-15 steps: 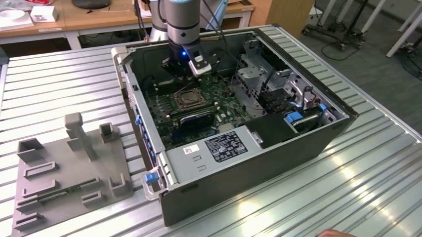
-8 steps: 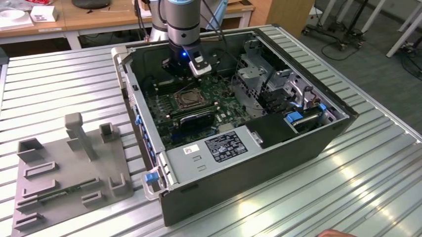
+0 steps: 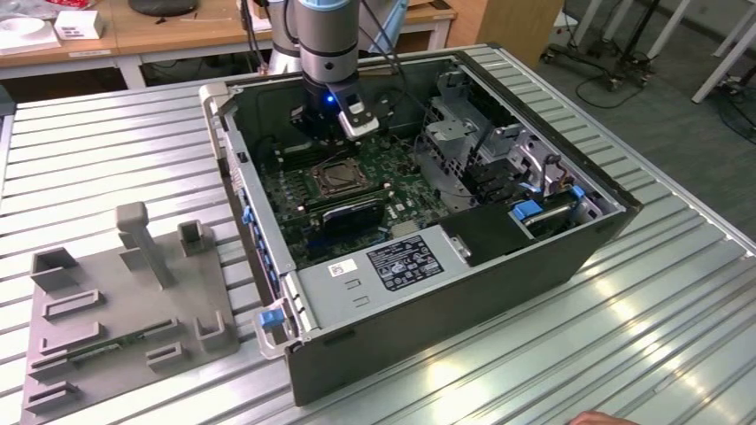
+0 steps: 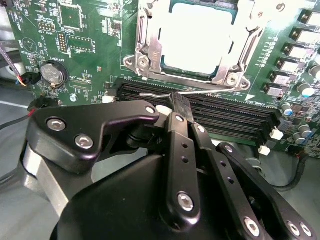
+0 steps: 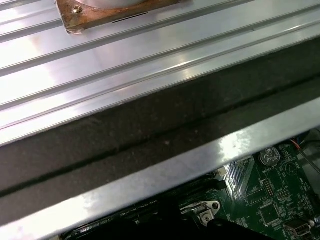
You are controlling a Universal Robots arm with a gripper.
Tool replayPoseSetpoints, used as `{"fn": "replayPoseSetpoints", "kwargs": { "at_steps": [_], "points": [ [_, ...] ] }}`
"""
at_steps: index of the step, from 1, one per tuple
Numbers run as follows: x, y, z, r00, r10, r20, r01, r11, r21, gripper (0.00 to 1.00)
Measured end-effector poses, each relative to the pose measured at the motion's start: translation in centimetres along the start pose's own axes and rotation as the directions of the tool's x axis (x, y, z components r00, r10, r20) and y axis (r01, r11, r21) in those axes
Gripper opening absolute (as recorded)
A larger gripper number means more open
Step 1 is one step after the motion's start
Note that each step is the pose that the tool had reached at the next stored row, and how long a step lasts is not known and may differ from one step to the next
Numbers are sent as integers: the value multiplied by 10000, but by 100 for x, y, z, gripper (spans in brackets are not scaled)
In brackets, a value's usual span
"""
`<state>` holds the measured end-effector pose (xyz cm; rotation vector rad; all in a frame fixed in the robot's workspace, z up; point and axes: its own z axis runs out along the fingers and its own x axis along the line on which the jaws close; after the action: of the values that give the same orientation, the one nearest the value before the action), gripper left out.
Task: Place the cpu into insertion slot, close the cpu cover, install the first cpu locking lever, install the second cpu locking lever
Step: 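Install the first cpu locking lever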
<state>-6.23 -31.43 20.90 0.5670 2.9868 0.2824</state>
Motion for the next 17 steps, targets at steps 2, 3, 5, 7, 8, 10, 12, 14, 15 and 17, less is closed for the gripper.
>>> {"fn": "replayPoseSetpoints", "kwargs": {
  "at_steps": [2,3,5,7,8,10,12,14,15,17],
  "points": [
    [0,0,1,10000,0,0,0,10000,-1,11],
    [0,0,2,10000,0,1,0,10000,-4,11],
    [0,0,2,10000,0,1,0,10000,-3,11],
    [0,0,2,10000,0,1,0,10000,-3,11],
    [0,0,3,10000,0,1,0,10000,-3,11],
    [0,-1,11,10000,0,2,0,10000,-7,11],
    [1,-3,19,10000,0,1,0,10000,-3,11],
    [1,-5,27,10000,-1,1,1,10000,-3,11],
    [1,-6,30,10000,0,1,0,10000,-2,11],
    [2,-7,38,10000,0,1,0,10000,-3,11]
  ]
}}
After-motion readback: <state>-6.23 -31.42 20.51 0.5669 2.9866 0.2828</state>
